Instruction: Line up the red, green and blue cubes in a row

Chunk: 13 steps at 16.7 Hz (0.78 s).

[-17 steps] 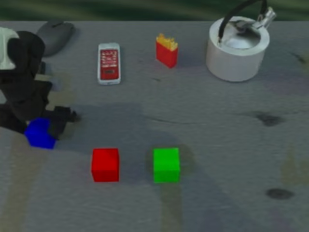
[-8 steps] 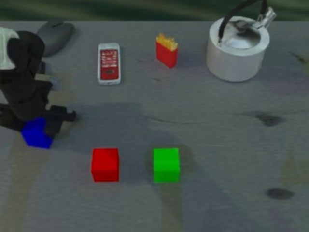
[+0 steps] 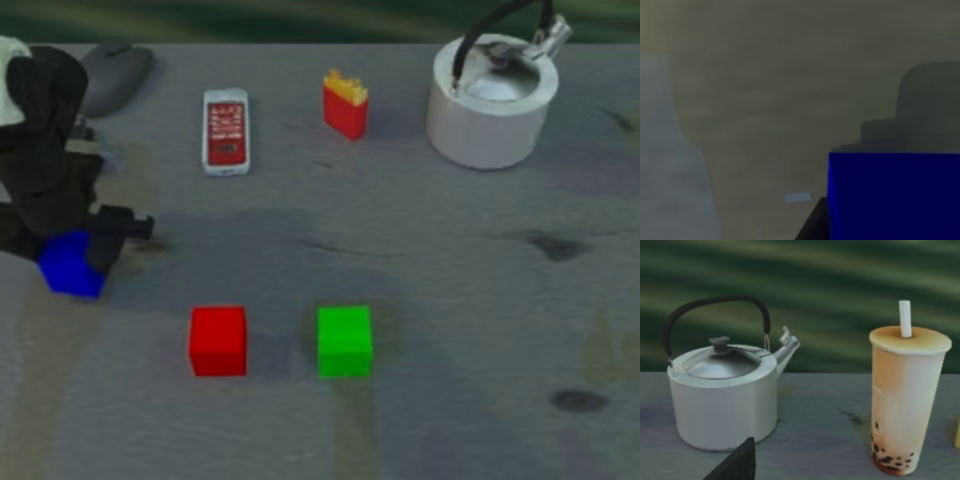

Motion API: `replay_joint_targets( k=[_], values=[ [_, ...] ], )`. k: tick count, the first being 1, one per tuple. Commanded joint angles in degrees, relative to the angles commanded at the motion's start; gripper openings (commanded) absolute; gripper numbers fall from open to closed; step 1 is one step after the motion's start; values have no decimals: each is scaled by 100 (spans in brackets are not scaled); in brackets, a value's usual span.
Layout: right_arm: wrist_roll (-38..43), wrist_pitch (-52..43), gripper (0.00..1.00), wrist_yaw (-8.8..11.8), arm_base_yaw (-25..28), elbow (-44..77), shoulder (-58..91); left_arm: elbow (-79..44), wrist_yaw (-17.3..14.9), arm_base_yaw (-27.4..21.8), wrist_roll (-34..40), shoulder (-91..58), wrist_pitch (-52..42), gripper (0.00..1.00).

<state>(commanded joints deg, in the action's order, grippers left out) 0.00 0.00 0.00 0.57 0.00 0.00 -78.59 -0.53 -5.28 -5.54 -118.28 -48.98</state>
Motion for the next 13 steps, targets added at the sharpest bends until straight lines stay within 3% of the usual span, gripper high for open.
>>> replay_joint_targets(
  k=[4,10,13],
  values=[
    [0,0,100,0,0,0,0,-470,24,65,12,360,-856,0],
    [0,0,100,0,0,0,0,-552,33,36,18,411,-970,0],
    [0,0,100,0,0,0,0,-934,31,-320,395,170,-1151,0]
  ],
)
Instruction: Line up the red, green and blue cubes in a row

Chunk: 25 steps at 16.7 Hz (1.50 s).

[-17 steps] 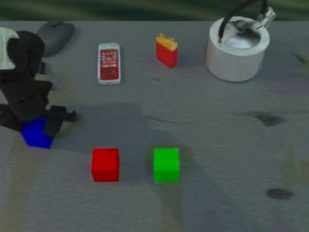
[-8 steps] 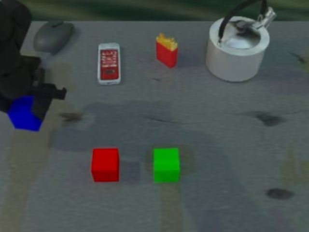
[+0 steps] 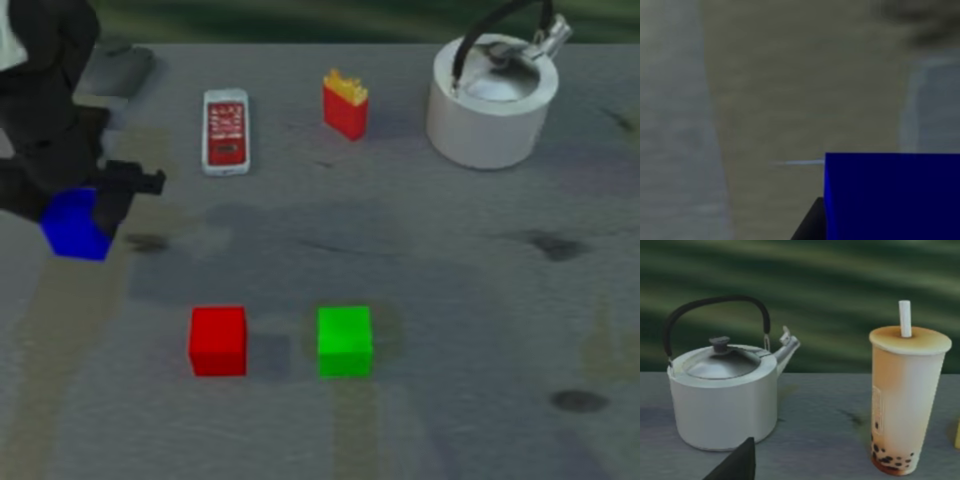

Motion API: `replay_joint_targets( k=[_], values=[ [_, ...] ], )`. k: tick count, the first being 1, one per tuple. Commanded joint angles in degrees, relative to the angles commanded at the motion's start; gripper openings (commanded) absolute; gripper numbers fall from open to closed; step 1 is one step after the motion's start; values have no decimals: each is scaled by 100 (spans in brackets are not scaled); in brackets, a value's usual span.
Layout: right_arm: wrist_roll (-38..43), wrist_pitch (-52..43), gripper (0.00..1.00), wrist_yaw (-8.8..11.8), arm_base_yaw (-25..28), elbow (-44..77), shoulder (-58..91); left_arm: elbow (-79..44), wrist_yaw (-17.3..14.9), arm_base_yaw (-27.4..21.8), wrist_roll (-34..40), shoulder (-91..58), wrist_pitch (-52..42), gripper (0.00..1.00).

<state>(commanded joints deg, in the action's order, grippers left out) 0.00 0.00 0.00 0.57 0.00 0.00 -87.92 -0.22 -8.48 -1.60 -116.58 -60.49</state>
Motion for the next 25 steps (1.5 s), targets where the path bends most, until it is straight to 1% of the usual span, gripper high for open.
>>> replay_joint_targets(
  k=[3,9,11,14,16,21,25],
  values=[
    [0,0,100,0,0,0,0,-846,6,-779,905,-509,-401,0],
    [0,0,100,0,0,0,0,-2993,44,-2902,3650,-1724,-1416,0],
    [0,0,100,0,0,0,0,-3617,64,-3554,4466,-2044,-1699,0],
    [0,0,100,0,0,0,0,-4290,96,-4279,5258,-2358,-1987,0],
    [0,0,100,0,0,0,0,-4508,111,-4500,5482,-2445,-2070,0],
    [0,0,100,0,0,0,0,-4498,106,-4505,5490,-2428,-2046,0],
    [0,0,100,0,0,0,0,-3959,86,-4511,5482,-2431,-1462,0]
  ],
)
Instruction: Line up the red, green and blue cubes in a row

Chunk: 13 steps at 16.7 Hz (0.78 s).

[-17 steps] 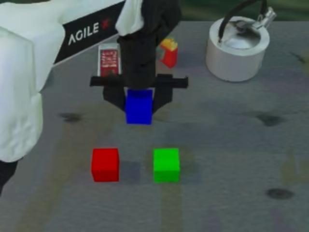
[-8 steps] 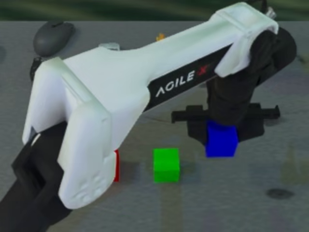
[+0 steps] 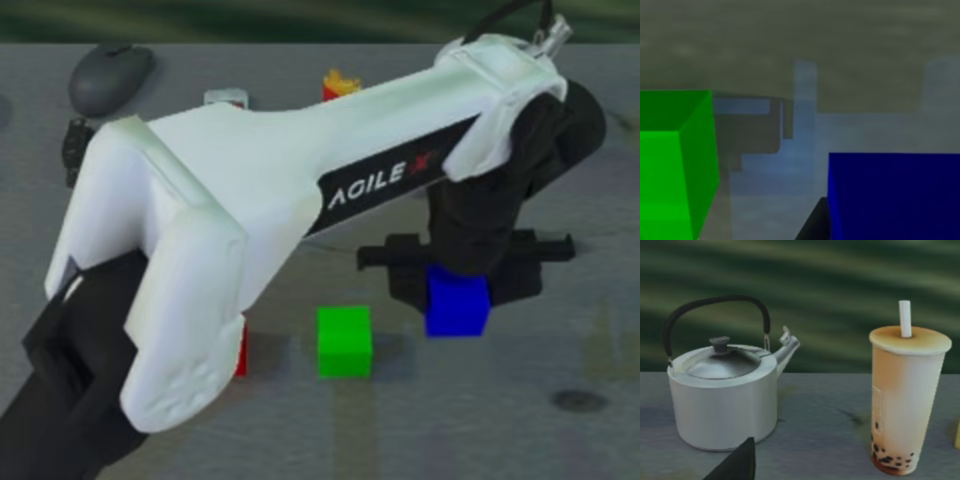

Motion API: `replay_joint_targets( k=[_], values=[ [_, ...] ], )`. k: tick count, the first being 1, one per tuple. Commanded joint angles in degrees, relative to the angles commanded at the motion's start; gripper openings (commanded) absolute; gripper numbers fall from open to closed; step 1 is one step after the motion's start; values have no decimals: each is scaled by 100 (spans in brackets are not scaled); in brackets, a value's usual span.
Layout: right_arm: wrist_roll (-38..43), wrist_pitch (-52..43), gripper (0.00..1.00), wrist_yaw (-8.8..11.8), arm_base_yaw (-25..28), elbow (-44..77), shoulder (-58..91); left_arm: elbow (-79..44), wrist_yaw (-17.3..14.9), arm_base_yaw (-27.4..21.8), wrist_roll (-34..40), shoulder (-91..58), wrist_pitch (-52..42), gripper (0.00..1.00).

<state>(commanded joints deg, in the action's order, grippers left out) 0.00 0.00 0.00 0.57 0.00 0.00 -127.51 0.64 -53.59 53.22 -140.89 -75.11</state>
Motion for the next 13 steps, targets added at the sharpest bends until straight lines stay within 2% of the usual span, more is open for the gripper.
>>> replay_joint_targets(
  k=[5,9,13],
  values=[
    [0,0,100,0,0,0,0,873,23,-3,12,-70,881,0],
    [0,0,100,0,0,0,0,922,25,-3,14,-75,930,0],
    [0,0,100,0,0,0,0,922,25,-3,14,-75,930,30]
  ],
)
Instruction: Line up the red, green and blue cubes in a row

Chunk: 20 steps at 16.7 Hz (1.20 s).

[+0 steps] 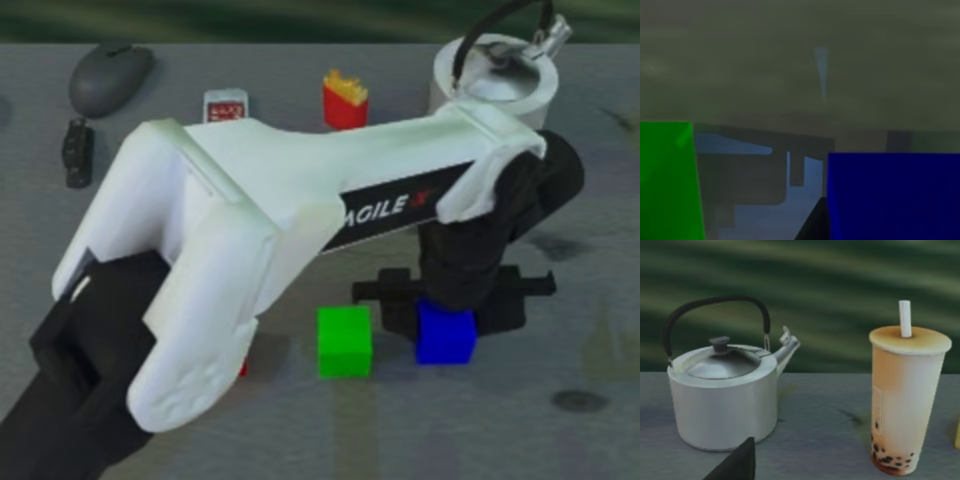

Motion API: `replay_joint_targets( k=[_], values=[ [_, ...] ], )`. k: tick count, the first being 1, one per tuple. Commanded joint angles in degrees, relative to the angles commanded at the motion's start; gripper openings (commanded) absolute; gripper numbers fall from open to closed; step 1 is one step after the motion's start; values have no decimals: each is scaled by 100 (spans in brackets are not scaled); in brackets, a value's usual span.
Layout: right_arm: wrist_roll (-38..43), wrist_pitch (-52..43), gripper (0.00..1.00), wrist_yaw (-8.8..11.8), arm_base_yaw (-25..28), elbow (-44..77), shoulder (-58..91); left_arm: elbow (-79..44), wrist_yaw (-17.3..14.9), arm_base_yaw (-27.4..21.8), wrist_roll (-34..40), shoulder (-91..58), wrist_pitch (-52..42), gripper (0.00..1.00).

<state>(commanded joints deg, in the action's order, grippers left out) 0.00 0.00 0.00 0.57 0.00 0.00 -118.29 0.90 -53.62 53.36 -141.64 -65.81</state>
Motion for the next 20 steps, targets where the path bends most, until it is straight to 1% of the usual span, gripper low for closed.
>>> replay_joint_targets(
  k=[9,10,20],
  values=[
    [0,0,100,0,0,0,0,0,0,0,0,0,0,98],
    [0,0,100,0,0,0,0,0,0,0,0,0,0,100],
    [0,0,100,0,0,0,0,-99,-5,9,7,9,-96,100]
  ],
)
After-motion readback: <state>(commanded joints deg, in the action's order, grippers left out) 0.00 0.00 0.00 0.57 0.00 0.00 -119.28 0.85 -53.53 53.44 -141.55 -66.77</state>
